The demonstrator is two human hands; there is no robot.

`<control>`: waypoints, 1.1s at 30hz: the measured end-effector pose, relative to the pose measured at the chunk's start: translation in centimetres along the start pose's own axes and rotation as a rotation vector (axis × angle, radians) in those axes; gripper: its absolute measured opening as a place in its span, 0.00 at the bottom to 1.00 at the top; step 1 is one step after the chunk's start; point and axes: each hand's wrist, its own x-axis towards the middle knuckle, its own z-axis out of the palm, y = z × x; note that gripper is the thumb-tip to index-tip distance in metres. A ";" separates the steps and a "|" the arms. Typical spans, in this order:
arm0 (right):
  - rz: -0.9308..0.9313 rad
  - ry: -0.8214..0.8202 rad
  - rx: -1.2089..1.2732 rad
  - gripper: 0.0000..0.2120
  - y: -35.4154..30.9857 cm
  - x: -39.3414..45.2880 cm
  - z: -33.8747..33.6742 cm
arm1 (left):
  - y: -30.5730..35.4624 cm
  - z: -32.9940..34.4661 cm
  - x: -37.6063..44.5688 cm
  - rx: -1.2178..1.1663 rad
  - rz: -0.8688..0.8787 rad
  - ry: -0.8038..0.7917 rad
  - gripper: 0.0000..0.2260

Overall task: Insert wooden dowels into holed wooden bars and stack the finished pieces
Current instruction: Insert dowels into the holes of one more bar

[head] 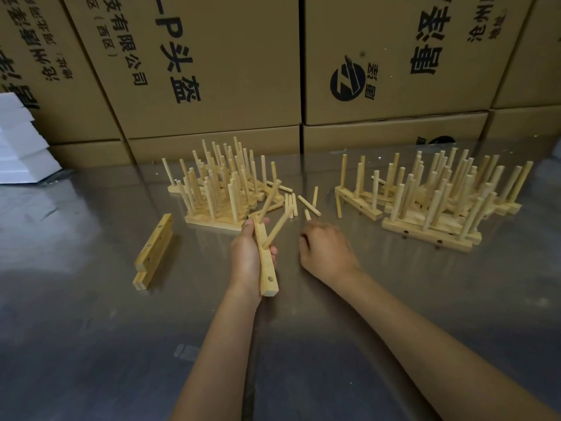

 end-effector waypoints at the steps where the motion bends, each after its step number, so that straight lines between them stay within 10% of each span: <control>1: 0.000 0.075 -0.013 0.07 0.2 -0.7 0.1 | 0.2 -0.1 0.0 -0.051 -0.015 0.002 0.18; 9: 0.249 0.004 0.096 0.10 1.1 -2.2 -1.7 | 0.5 -0.3 -0.2 -0.118 -0.040 -0.002 0.19; 17: -0.123 -0.073 0.426 0.11 0.6 -6.8 -4.1 | 0.3 -0.1 -0.3 -0.041 -0.024 0.009 0.19; 33: -0.207 0.138 0.705 0.08 0.0 -7.7 -5.5 | -0.2 0.3 0.1 0.077 0.029 0.056 0.20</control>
